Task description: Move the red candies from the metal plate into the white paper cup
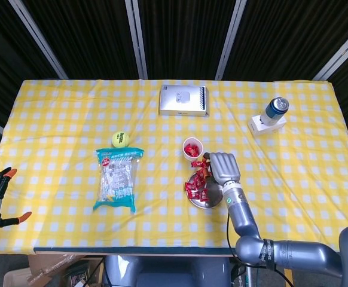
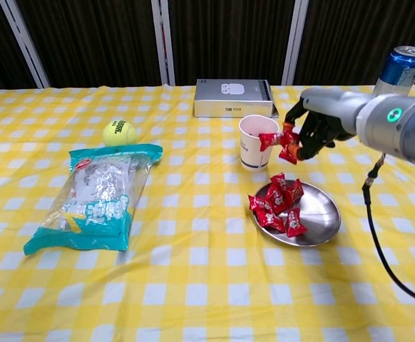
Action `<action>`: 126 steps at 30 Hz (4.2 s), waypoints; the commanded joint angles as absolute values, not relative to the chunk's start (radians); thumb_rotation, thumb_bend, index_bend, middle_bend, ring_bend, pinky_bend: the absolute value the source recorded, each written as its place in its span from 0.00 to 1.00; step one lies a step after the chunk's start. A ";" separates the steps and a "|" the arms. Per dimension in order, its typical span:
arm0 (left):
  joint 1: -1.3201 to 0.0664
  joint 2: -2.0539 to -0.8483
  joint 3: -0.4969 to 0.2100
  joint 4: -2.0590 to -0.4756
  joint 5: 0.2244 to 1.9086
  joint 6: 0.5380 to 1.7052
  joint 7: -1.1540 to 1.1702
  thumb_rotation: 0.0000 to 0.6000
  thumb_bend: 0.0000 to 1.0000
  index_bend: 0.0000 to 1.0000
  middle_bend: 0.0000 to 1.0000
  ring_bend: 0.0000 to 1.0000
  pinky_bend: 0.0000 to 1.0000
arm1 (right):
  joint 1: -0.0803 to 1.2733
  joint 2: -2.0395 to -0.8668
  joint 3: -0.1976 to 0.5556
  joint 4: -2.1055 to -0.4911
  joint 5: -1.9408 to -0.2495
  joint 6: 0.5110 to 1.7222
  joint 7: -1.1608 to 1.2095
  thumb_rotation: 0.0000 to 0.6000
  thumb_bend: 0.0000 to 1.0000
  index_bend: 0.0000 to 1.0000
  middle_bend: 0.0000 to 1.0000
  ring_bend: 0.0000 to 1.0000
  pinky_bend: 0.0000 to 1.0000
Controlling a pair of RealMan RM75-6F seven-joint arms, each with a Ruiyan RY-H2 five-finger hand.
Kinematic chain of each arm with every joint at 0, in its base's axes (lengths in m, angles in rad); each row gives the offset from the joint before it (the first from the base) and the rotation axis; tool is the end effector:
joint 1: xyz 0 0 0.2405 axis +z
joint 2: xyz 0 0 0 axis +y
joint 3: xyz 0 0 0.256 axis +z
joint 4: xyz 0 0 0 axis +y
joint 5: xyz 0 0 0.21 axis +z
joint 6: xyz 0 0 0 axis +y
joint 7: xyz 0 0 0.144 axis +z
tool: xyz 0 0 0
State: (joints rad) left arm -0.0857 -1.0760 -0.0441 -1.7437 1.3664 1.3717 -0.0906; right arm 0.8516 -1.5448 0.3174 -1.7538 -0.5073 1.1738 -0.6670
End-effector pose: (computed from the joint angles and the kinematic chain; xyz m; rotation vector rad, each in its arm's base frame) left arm -0.3110 0.1759 0.1505 -1.2723 -1.1874 -0.9036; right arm -0.1038 -0.3453 0.0008 1.5882 -1.2316 0.8170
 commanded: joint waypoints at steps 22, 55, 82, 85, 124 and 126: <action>-0.090 -1.070 -0.047 -1.731 1.343 1.344 -0.122 1.00 0.00 0.00 0.00 0.00 0.00 | 1.016 -1.639 0.381 -1.464 -0.397 1.033 -0.671 1.00 0.56 0.66 0.75 0.81 1.00; -0.085 -1.066 -0.048 -1.744 1.339 1.351 -0.120 1.00 0.00 0.00 0.00 0.00 0.00 | 0.992 -1.594 0.365 -1.550 -0.461 1.103 -0.636 1.00 0.51 0.34 0.75 0.81 1.00; -0.076 -1.073 -0.040 -1.737 1.371 1.378 -0.115 1.00 0.00 0.00 0.00 0.00 0.00 | 0.795 -1.555 0.099 -1.860 -0.617 1.240 -0.644 1.00 0.35 0.22 0.75 0.81 1.00; -0.076 -1.074 -0.040 -1.737 1.372 1.378 -0.115 1.00 0.00 0.00 0.00 0.00 0.00 | 0.794 -1.561 0.099 -1.848 -0.614 1.229 -0.648 1.00 0.35 0.22 0.75 0.81 1.00; -0.077 -1.073 -0.044 -1.745 1.361 1.373 -0.110 1.00 0.00 0.00 0.00 0.00 0.00 | 0.816 -1.584 0.111 -1.799 -0.565 1.154 -0.690 1.00 0.35 0.37 0.75 0.81 1.00; -0.077 -1.073 -0.045 -1.746 1.360 1.372 -0.109 1.00 0.00 0.00 0.00 0.00 0.00 | 0.809 -1.577 0.113 -1.815 -0.580 1.159 -0.678 1.00 0.35 0.35 0.75 0.81 1.00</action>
